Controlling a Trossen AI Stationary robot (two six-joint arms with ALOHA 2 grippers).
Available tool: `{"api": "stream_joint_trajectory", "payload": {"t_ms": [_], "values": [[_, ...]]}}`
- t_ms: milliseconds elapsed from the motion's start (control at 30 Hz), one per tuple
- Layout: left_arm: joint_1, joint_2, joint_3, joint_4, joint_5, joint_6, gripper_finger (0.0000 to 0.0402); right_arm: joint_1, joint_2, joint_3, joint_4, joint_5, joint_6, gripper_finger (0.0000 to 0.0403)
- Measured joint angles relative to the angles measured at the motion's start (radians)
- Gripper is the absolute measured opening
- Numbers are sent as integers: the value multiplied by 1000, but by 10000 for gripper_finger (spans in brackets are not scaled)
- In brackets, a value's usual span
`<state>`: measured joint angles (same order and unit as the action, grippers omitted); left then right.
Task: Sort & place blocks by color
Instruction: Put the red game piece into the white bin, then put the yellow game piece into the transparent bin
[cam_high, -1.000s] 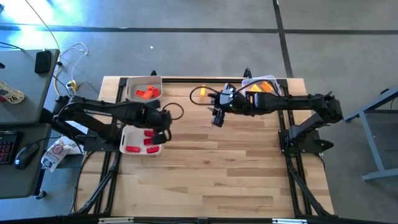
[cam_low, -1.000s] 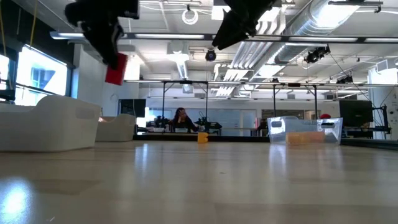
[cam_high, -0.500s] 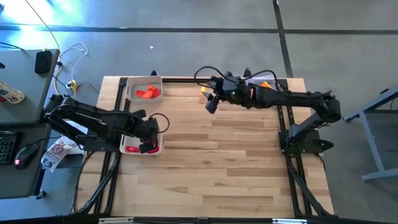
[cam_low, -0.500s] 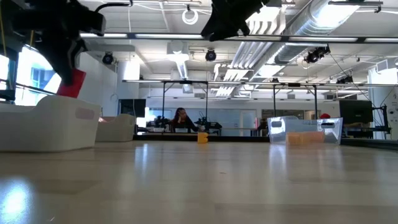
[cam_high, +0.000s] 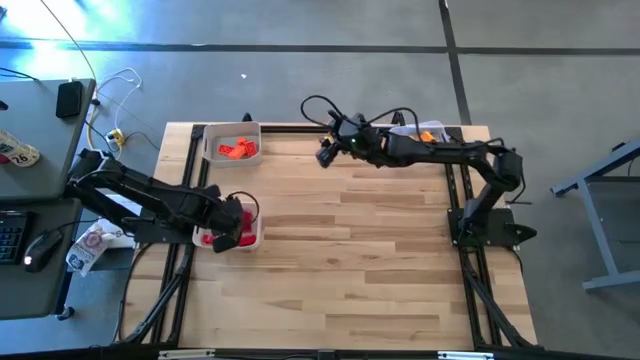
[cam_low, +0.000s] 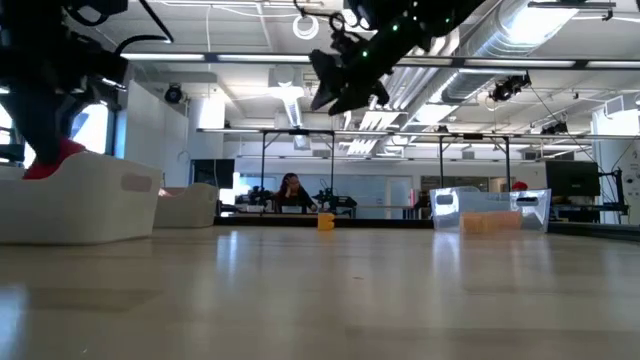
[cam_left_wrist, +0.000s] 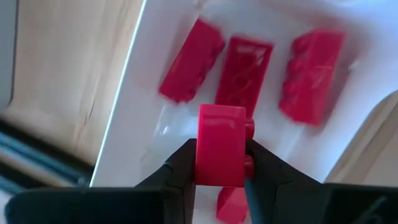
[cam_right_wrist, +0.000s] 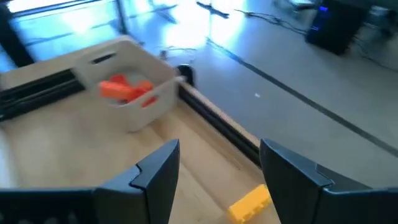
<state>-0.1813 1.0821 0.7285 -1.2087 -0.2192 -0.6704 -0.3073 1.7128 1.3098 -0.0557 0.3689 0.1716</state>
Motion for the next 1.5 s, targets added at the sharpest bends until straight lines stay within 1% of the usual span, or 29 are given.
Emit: {"api": "stream_joint_trajectory", "payload": {"t_ms": [100,367,467,600,667,733,900,1067,1167,1333,1500], "values": [[-13,-3,-15,-34,4,-30,76,-28,37,0,15,46,51,209],[-19,-2,-28,-39,34,-53,82,-101,127,0,87,49,143,209],[-19,-2,-29,-33,35,-52,95,-122,154,0,142,34,198,209],[-19,-2,-28,-24,28,-60,112,-151,167,0,186,-41,270,209],[-19,-2,-28,-23,25,-68,119,-164,168,0,190,-64,276,209],[-17,-2,-28,-20,25,-81,127,-172,168,0,194,-65,276,209],[-2,-2,-28,-11,39,-104,151,-185,176,61,156,-87,276,209],[23,-2,-26,-7,43,-105,172,-184,220,186,25,-90,256,209],[36,-2,-24,-6,81,-109,176,-184,251,269,-72,-87,257,209],[39,-2,-24,-6,86,-130,175,-184,300,357,-226,-38,298,209],[39,-2,-24,-4,75,-128,176,-184,328,378,-315,-30,374,209]]}}
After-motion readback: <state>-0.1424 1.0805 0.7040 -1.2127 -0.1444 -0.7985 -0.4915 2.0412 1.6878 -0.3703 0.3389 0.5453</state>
